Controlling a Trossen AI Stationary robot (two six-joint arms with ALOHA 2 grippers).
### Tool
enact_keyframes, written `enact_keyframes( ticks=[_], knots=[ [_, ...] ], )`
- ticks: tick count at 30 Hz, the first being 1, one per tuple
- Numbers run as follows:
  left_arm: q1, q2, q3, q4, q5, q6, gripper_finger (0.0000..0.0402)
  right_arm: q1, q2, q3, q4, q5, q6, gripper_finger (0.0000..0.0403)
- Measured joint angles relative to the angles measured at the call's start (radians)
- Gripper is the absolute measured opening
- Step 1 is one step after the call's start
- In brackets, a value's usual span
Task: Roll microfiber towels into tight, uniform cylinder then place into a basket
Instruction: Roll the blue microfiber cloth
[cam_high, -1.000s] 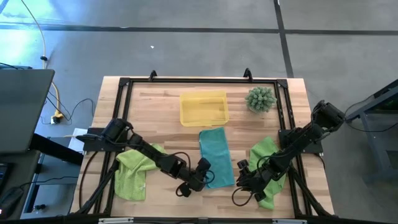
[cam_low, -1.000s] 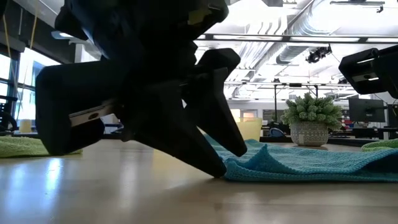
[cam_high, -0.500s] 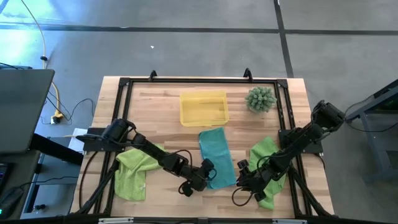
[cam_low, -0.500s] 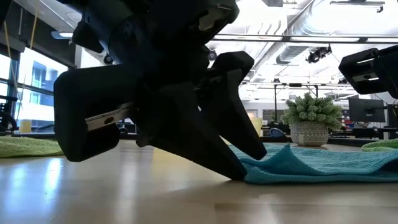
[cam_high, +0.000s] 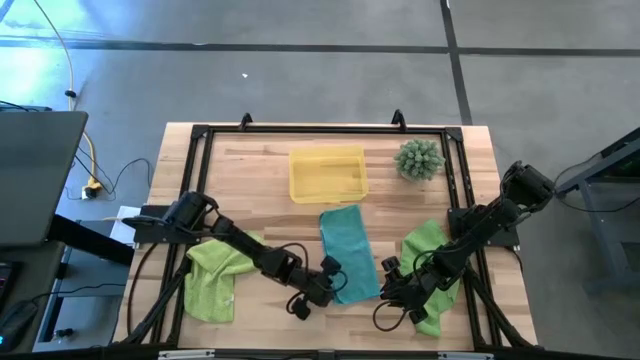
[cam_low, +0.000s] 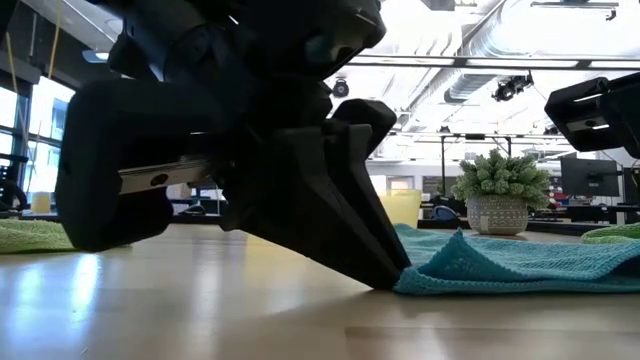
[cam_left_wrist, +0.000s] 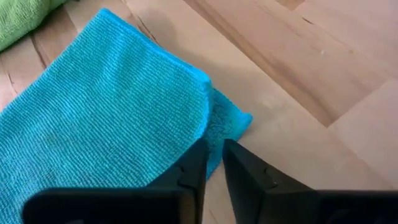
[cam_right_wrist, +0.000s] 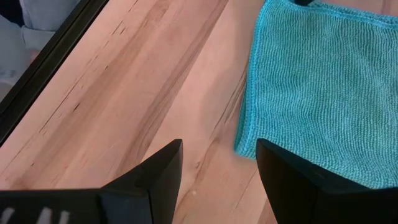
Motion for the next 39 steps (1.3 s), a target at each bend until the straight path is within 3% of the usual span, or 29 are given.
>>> enact_keyframes(
  ticks=[10, 15, 21, 30, 34, 39],
  knots=[
    [-0.041, 0.000, -0.001, 0.000, -0.050, -0.053, 0.0001, 0.000, 0.000, 0.000, 0.000, 0.000, -0.006, 0.0197],
    [-0.084, -0.007, -0.002, -0.005, -0.137, -0.105, 0.0008, -0.001, 0.000, 0.001, 0.006, 0.035, -0.164, 0.0197],
    [-0.127, -0.009, -0.003, -0.010, -0.156, -0.124, 0.0016, -0.005, 0.000, 0.001, 0.008, 0.043, -0.259, 0.0197],
    [-0.139, -0.012, -0.002, -0.029, -0.159, -0.239, 0.0015, -0.006, 0.000, 0.001, 0.118, 0.020, 0.253, 0.0197],
    [-0.145, -0.014, -0.001, -0.047, -0.158, -0.282, 0.0015, -0.006, 0.000, 0.001, 0.159, 0.019, 0.346, 0.0197],
    [-0.162, -0.015, -0.001, -0.053, -0.164, -0.280, 0.0016, -0.007, 0.000, 0.001, 0.168, 0.037, 0.312, 0.0197]
  ],
)
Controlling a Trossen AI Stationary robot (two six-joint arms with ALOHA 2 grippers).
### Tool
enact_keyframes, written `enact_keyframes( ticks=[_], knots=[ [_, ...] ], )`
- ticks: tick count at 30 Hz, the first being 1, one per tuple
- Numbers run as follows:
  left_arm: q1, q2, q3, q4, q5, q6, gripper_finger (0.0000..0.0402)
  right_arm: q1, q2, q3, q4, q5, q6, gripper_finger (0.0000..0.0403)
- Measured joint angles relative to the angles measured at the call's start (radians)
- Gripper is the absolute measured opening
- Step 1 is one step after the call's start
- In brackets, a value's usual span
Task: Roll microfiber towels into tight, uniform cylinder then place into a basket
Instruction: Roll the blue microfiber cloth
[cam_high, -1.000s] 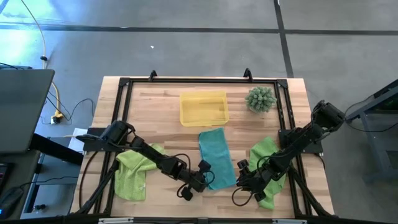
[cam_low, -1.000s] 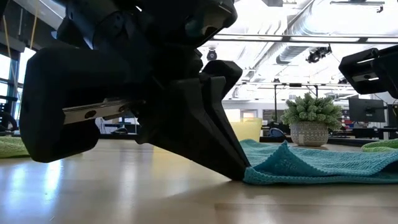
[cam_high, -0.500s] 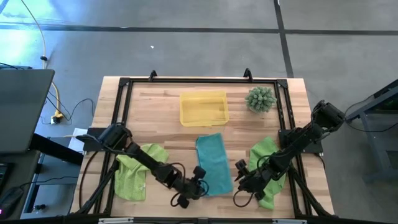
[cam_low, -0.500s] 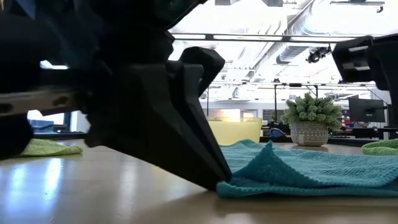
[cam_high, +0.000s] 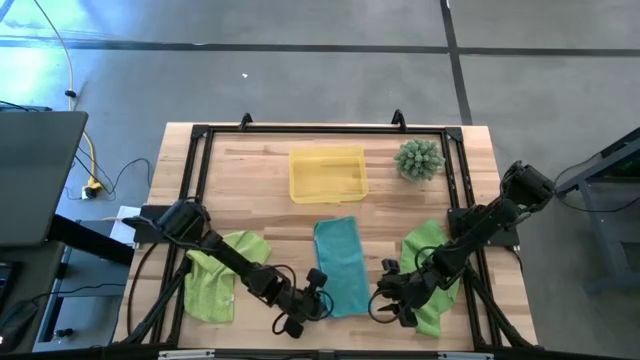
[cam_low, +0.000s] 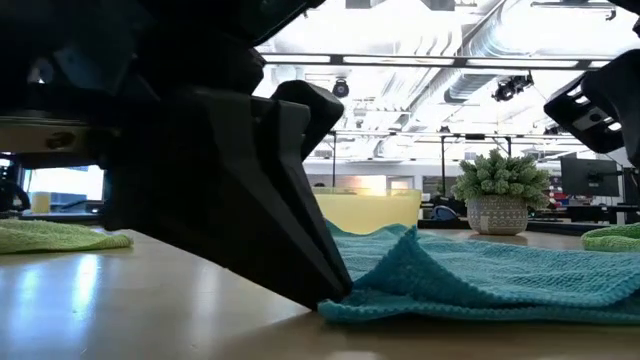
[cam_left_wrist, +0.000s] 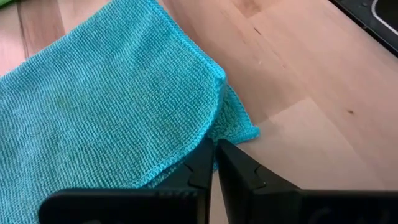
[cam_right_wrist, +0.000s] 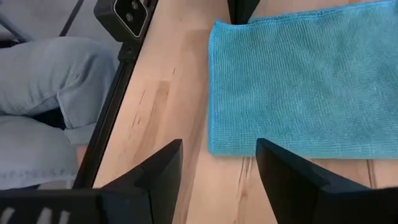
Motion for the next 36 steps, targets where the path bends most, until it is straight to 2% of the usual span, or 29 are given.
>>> enact_keyframes(
  ticks=[6, 11, 14, 20, 23, 29, 32, 36],
  knots=[
    [-0.008, -0.026, 0.019, -0.039, -0.052, -0.050, 0.0017, -0.012, 0.000, 0.000, 0.012, 0.017, -0.017, 0.0197],
    [-0.007, -0.062, 0.094, -0.109, -0.042, -0.070, 0.0017, -0.030, 0.000, 0.000, 0.020, 0.013, -0.035, 0.0197],
    [-0.006, -0.060, 0.140, -0.180, -0.013, -0.071, 0.0024, -0.039, 0.000, 0.000, 0.019, -0.003, -0.107, 0.0197],
    [0.004, -0.057, 0.171, -0.287, 0.075, -0.150, 0.0075, -0.039, 0.000, 0.000, -0.010, -0.059, -0.247, 0.0197],
    [0.005, -0.057, 0.173, -0.320, 0.071, -0.162, 0.0108, -0.038, 0.007, 0.000, -0.011, -0.059, -0.261, 0.0197],
    [0.006, -0.032, 0.175, -0.290, 0.043, -0.055, 0.0155, -0.024, 0.082, 0.000, -0.001, -0.059, -0.463, 0.0197],
    [0.004, -0.023, 0.172, -0.295, 0.035, 0.014, 0.0165, -0.019, 0.128, 0.000, 0.013, -0.060, -0.600, 0.0197],
    [0.002, -0.014, 0.174, -0.241, 0.015, 0.092, 0.0168, -0.012, 0.167, 0.008, 0.039, -0.051, -0.677, 0.0197]
  ],
)
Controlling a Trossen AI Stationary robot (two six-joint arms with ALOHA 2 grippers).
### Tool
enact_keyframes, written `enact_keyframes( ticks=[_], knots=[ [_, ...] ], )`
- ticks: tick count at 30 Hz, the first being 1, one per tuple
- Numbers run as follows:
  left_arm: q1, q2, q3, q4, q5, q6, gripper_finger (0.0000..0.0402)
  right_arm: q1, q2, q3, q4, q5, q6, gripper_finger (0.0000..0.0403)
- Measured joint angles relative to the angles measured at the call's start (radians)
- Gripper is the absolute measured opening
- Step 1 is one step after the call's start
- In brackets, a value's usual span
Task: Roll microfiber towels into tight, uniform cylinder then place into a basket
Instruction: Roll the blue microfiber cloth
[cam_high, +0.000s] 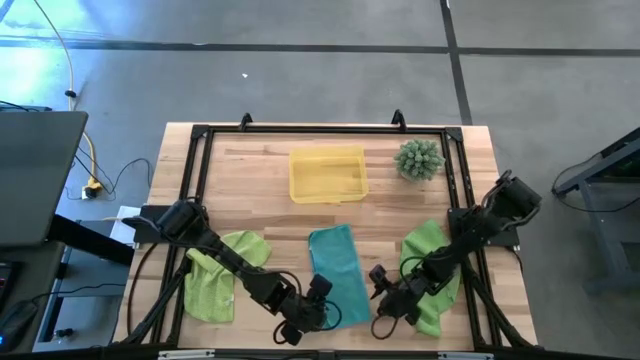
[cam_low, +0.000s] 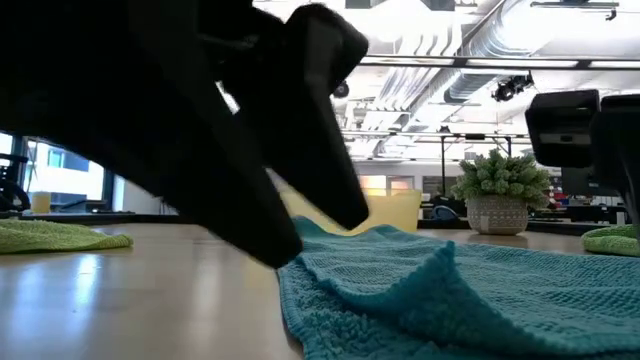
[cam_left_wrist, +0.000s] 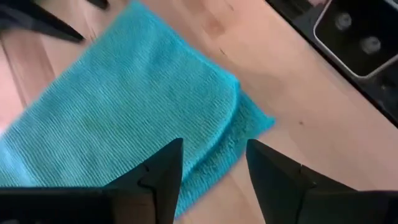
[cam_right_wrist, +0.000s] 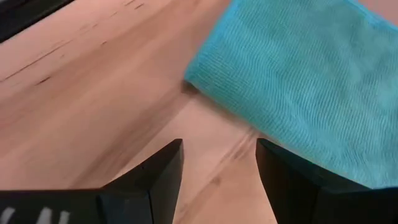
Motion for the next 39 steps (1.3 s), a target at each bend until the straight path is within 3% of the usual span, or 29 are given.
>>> enact_keyframes(
  ticks=[14, 23, 39],
  knots=[
    [-0.004, 0.060, 0.001, 0.060, 0.064, 0.049, 0.0168, 0.017, 0.069, 0.060, 0.037, 0.095, -0.111, 0.0197],
    [0.024, 0.058, 0.005, -0.010, 0.081, -0.051, 0.0165, 0.039, 0.050, 0.058, 0.038, 0.108, -0.057, 0.0197],
    [0.029, 0.058, 0.002, -0.010, 0.105, -0.046, 0.0089, 0.068, 0.134, 0.058, 0.208, 0.176, -0.182, 0.0197]
  ],
)
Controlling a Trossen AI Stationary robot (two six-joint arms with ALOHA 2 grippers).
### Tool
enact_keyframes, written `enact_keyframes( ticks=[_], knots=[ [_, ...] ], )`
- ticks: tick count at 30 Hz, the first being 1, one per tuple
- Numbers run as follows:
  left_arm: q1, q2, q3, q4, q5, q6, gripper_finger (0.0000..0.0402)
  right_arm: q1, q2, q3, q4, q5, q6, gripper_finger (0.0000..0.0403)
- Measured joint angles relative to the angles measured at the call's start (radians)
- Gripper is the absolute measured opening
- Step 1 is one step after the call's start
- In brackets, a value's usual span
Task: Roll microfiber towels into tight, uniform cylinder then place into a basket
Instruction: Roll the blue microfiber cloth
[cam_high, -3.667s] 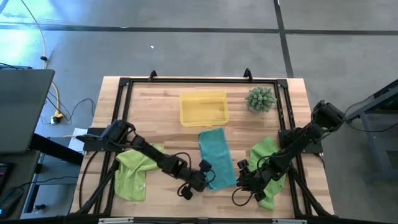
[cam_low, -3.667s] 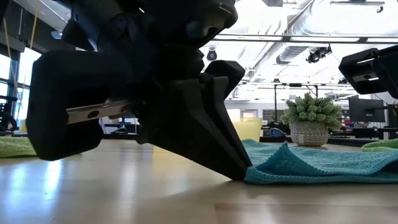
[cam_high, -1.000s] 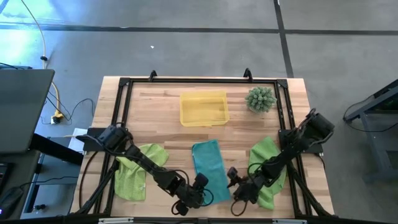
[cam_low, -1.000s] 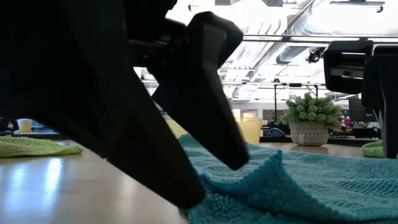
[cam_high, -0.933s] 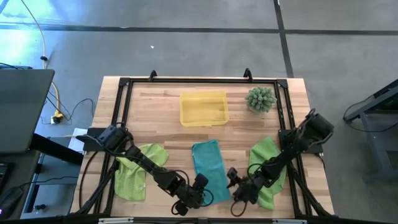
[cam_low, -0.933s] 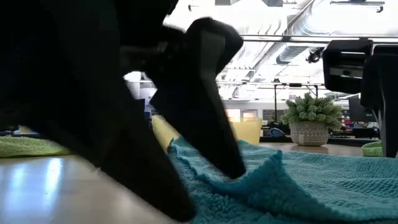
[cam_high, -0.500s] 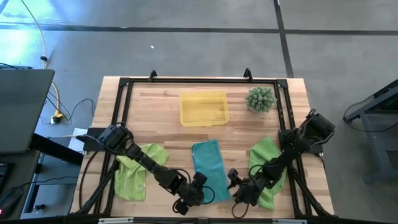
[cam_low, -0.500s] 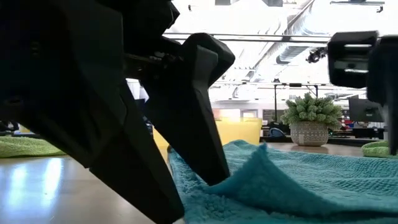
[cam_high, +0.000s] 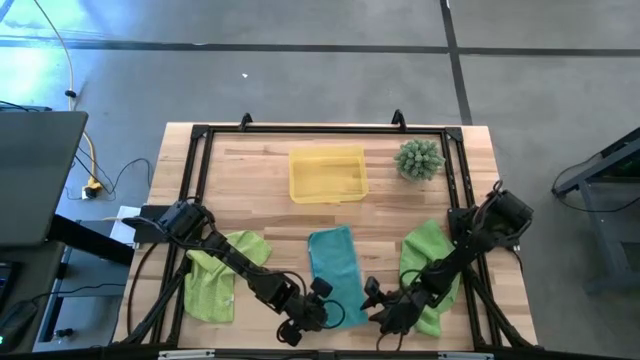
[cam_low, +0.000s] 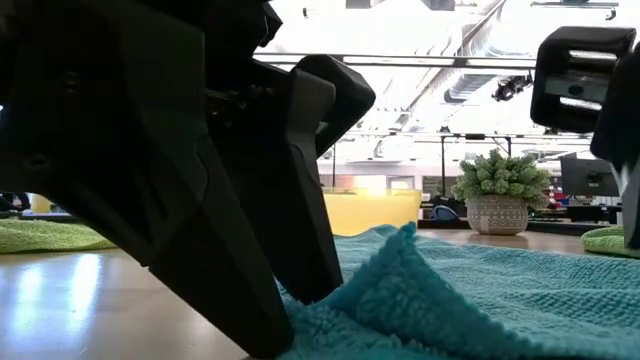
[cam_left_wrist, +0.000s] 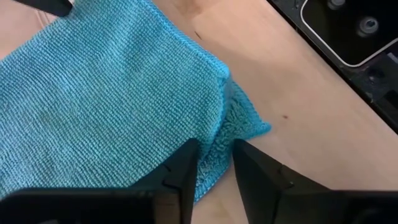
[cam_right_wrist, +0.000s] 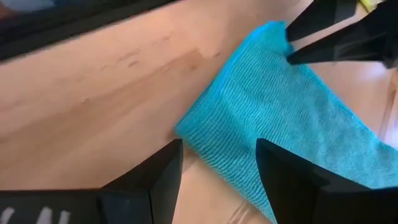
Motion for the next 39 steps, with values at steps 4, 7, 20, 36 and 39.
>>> enact_keyframes(
  ticks=[4, 7, 20, 36, 39],
  knots=[
    [0.000, 0.001, -0.001, 0.007, -0.007, 0.000, 0.0076, 0.000, 0.029, 0.002, 0.036, 0.010, 0.006, 0.0191],
    [0.000, 0.001, -0.002, 0.020, -0.010, 0.000, 0.0069, 0.000, 0.046, 0.002, 0.070, 0.009, 0.006, 0.0172],
    [-0.013, 0.008, -0.004, 0.067, -0.157, 0.000, 0.0017, 0.007, 0.048, 0.002, 0.059, -0.015, 0.121, 0.0006],
    [-0.047, 0.001, -0.003, 0.108, -0.194, -0.522, 0.0002, -0.105, -0.053, -0.003, -0.071, -0.057, 0.492, 0.0001],
    [-0.051, 0.001, -0.003, 0.107, -0.194, -0.636, 0.0002, -0.146, -0.053, -0.003, -0.078, -0.121, 0.582, 0.0001]
  ],
)
